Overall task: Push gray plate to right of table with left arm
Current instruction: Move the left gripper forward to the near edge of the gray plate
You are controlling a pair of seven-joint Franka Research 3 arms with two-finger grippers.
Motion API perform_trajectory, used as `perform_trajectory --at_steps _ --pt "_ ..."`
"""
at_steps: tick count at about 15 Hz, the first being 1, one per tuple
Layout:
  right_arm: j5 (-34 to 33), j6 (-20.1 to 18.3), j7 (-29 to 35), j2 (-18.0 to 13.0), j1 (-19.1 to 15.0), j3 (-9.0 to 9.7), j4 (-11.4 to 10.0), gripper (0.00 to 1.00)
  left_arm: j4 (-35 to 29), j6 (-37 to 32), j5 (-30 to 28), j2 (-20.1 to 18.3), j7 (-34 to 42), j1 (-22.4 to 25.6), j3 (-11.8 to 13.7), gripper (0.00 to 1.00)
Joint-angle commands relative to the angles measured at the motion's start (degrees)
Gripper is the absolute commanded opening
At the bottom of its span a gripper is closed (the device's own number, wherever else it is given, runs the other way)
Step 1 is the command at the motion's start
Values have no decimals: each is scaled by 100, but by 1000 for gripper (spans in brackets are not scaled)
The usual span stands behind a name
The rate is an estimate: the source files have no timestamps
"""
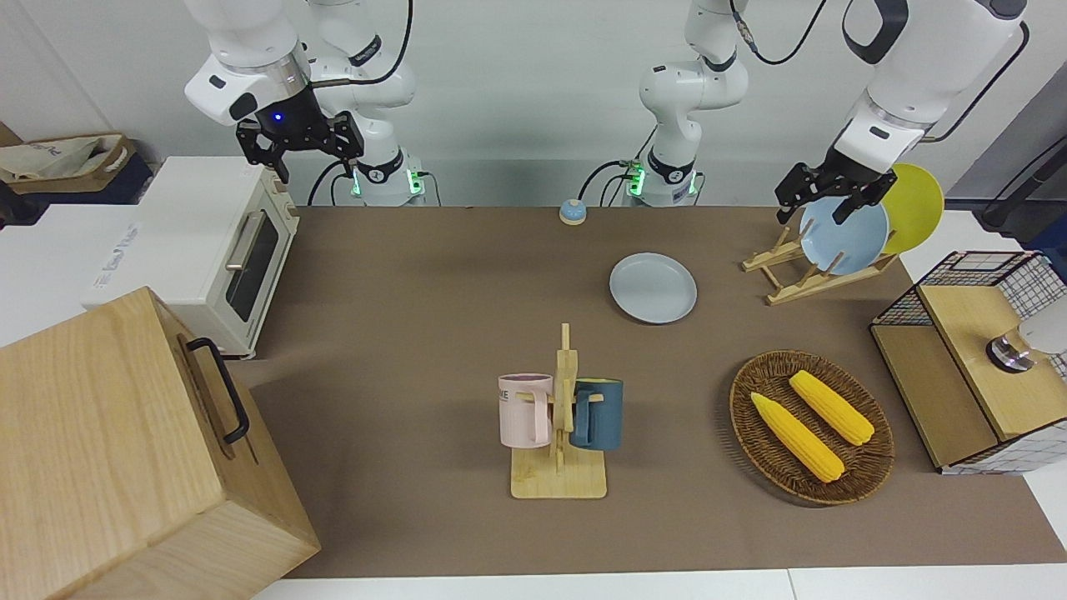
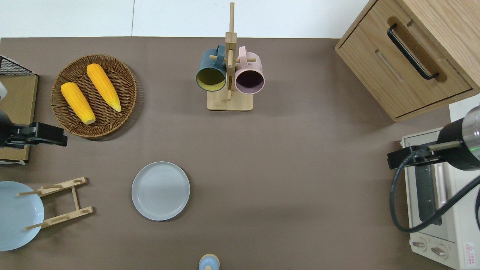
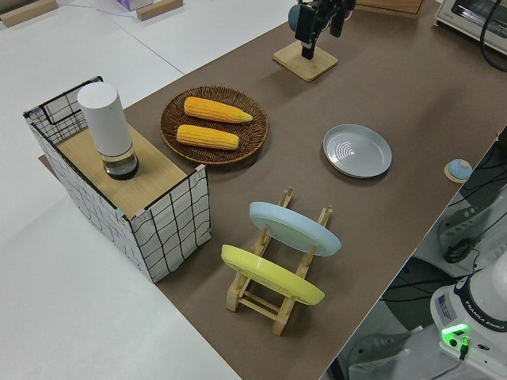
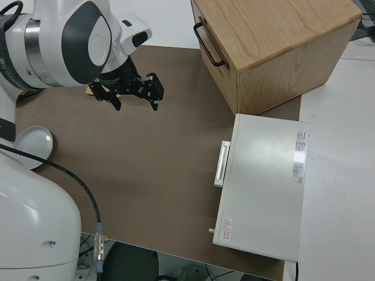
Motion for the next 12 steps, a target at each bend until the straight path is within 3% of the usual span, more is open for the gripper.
perform_trajectory --at_steps 1,9,12 --pt "25 -89 66 -14 -107 92 53 983 -959 161 121 -711 106 -73 -37 1000" --pt "25 -89 75 -14 -107 92 53 983 -3068 1373 -124 -1977 44 -100 -73 1000" --pt "25 -89 66 -14 -115 92 53 983 -3596 1743 -318 -2163 27 -100 -221 1000"
